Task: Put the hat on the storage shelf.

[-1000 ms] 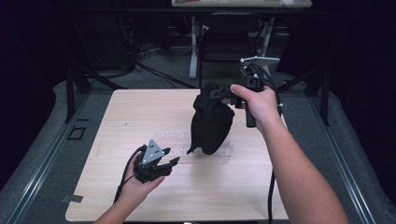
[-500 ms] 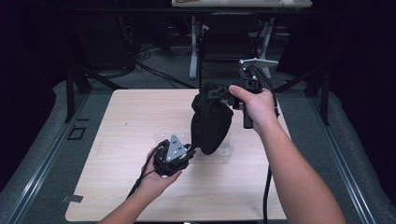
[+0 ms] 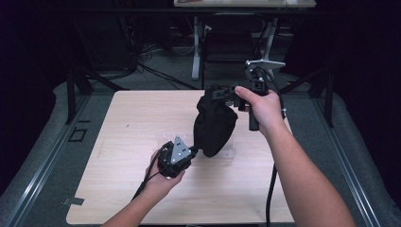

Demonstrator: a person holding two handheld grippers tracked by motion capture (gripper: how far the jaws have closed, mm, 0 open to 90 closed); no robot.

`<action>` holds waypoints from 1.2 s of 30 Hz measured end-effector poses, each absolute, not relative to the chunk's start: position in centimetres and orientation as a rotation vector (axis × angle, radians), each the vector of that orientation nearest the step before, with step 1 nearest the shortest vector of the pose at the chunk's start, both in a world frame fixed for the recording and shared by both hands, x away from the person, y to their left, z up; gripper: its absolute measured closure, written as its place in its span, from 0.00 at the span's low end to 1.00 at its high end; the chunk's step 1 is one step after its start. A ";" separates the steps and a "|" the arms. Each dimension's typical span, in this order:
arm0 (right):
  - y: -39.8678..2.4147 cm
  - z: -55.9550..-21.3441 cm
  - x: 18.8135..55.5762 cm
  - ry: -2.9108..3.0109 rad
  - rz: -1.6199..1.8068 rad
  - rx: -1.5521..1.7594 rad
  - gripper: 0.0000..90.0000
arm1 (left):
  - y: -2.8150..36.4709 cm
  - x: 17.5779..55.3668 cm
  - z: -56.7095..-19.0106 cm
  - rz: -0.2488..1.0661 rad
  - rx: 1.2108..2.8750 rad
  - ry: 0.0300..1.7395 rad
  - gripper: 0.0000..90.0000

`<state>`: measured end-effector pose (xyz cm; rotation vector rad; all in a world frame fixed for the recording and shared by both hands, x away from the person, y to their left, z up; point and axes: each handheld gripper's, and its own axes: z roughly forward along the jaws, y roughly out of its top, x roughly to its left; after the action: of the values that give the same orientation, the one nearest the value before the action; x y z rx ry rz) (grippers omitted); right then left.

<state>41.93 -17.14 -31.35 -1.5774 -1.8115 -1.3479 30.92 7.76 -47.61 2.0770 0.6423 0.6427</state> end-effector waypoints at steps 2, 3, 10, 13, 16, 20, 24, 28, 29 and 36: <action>-17.4 -31.0 41.5 -1.825 -1.375 -1.558 0.83 | 7.7 30.9 -47.6 0.644 2.077 0.641 0.92; -17.8 -30.3 41.2 -1.825 -1.402 -1.547 0.82 | 7.7 30.9 -47.6 0.647 2.081 0.640 0.92; -19.3 -29.1 40.2 -1.847 -1.430 -1.589 0.81 | 8.2 31.0 -47.7 0.637 2.074 0.640 0.92; -19.6 -29.4 40.0 -1.892 -1.400 -1.622 0.80 | 8.4 30.9 -47.8 0.641 2.071 0.644 0.92; -19.9 -30.1 39.9 -1.886 -1.376 -1.651 0.80 | 8.6 30.8 -47.8 0.639 2.071 0.654 0.92; -20.2 -30.3 40.0 -1.888 -1.369 -1.659 0.80 | 9.1 30.9 -47.9 0.645 2.070 0.663 0.93; -20.4 -30.4 40.1 -1.884 -1.369 -1.666 0.80 | 9.3 30.9 -47.9 0.654 2.076 0.669 0.94; -20.5 -30.5 40.0 -1.879 -1.365 -1.673 0.79 | 9.6 30.9 -48.2 0.669 2.081 0.665 0.94; -20.6 -30.5 39.9 -1.879 -1.365 -1.672 0.79 | 9.6 30.9 -48.2 0.669 2.081 0.665 0.94; -20.9 -30.6 39.8 -1.878 -1.366 -1.688 0.79 | 9.9 31.0 -48.3 0.659 2.078 0.664 0.94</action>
<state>39.79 -20.92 -30.59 -1.6884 -1.8777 -1.3662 30.99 9.94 -48.26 2.0781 0.6645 0.6586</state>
